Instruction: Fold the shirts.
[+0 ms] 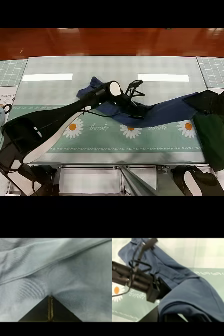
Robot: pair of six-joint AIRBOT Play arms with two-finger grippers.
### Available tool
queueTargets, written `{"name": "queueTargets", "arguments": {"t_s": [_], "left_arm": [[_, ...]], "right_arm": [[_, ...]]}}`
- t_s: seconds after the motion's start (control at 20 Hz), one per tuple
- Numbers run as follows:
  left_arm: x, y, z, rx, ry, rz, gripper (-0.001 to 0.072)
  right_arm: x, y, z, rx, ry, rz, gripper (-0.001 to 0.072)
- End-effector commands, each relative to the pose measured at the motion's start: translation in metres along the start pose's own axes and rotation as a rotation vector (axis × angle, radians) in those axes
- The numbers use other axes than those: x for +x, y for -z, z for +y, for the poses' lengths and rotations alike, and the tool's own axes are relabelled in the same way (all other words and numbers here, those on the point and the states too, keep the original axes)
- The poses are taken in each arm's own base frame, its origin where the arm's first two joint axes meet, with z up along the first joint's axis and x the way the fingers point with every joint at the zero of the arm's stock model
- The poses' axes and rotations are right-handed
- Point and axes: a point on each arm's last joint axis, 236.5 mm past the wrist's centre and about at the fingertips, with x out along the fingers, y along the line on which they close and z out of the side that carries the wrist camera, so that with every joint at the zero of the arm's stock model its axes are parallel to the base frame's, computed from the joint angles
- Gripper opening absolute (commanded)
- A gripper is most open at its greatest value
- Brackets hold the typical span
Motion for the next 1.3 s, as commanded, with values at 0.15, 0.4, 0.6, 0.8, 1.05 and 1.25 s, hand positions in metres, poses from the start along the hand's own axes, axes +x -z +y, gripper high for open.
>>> {"name": "queueTargets", "arguments": {"t_s": [0.15, 0.4, 0.6, 0.8, 1.05, 1.25], "left_arm": [[-0.098, -0.028, 0.052, -0.051, -0.078, -0.091, 0.0016], [-0.280, 0.016, 0.131, -0.170, -0.186, -0.419, 0.0016], [-0.345, 0.062, 0.137, -0.214, -0.260, -0.609, 0.0016], [-0.372, 0.069, 0.117, -0.165, -0.293, -0.699, 0.0016], [-0.374, 0.068, 0.113, -0.158, -0.288, -0.709, 0.0016], [-0.375, 0.067, 0.113, -0.157, -0.291, -0.715, 0.0016]], "right_arm": [[0.005, -0.006, 0.021, -0.008, -0.083, -0.012, 0.0027], [0.085, -0.016, 0.095, -0.063, -0.325, 0.095, 0.0027], [0.190, -0.022, 0.163, -0.108, -0.439, 0.192, 0.0028], [0.292, -0.012, 0.179, -0.043, -0.471, 0.314, 0.0028], [0.351, -0.026, 0.175, 0.018, -0.477, 0.294, 0.0028], [0.365, -0.047, 0.182, 0.073, -0.504, 0.224, 0.0028]]}}
